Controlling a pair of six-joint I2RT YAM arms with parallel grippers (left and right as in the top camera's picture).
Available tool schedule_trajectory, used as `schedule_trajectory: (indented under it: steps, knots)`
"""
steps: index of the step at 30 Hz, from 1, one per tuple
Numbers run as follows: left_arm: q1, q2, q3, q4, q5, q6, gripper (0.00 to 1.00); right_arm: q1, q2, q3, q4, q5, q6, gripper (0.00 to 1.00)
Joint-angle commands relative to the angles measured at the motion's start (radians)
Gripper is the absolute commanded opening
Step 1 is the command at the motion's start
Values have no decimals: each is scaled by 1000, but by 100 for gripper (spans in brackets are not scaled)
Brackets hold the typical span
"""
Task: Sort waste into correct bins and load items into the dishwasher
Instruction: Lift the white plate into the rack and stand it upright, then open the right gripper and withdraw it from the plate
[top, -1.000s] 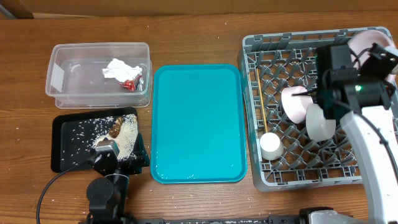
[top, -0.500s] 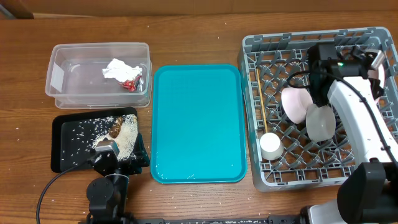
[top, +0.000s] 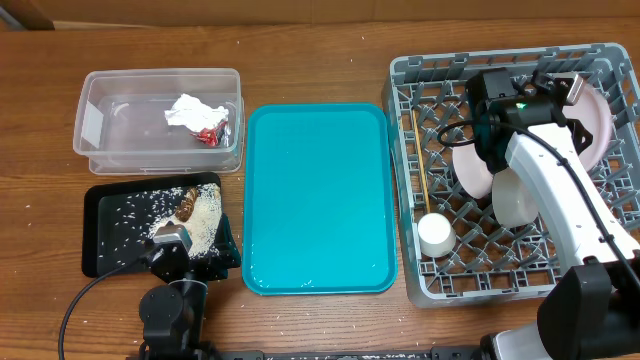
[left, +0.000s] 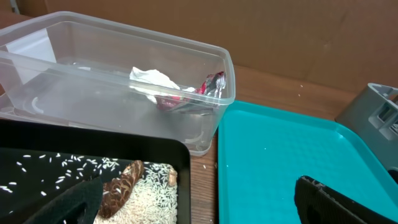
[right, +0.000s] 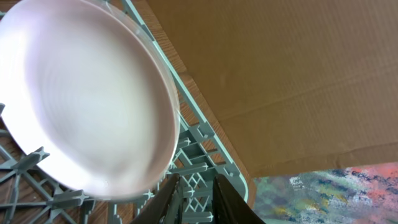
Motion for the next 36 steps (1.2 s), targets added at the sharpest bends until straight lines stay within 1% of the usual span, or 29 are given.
schedule_trajectory:
  steps: [1, 4, 8, 10, 12, 15, 16, 17, 18, 19, 20, 23, 25, 27, 31, 36]
  knots:
    - [-6, -9, -5, 4, 4, -13, 100, 11, 7, 0, 3, 8, -2, 19]
    - [-5, -9, -5, 4, 5, -13, 100, 47, -9, 18, 3, -10, 2, 18]
    - [-6, -9, -5, 4, 5, -13, 100, 137, -58, 60, -6, -77, 2, 19]
    - [-6, -9, -5, 4, 5, -13, 100, 197, -97, 87, -11, -141, 1, 19]
    - [-5, -9, -5, 4, 4, -13, 100, 257, -140, 119, -23, -242, 2, 22]
    - [-5, -9, -5, 4, 4, -13, 100, 350, -219, 171, -32, -464, 1, 29]
    - [-5, -9, -5, 4, 5, -13, 100, 383, -252, 187, -31, -550, 1, 32]
    - [-6, -9, -5, 4, 5, -13, 100, 412, -280, 199, -27, -619, 1, 39]
    - [-6, -9, -5, 4, 4, -13, 100, 438, -309, 210, -21, -684, 1, 53]
    - [-6, -9, -5, 4, 4, -13, 100, 468, -343, 219, -6, -756, 1, 79]
    - [-6, -9, -5, 4, 5, -13, 100, 491, -371, 220, 13, -815, 0, 100]
    - [-6, -9, -5, 4, 5, -13, 100, 548, -450, 220, 44, -968, 0, 100]
    - [-6, -9, -5, 4, 5, -13, 100, 561, -480, 220, 44, -1009, 0, 100]
    - [-6, -9, -5, 4, 5, -13, 100, 562, -504, 220, 24, -1008, -2, 100]
    - [-6, -9, -5, 4, 4, -13, 100, 562, -554, 220, -17, -956, -51, 100]
    - [-6, -9, -5, 4, 4, -13, 100, 562, -701, 220, -51, -834, -52, 100]
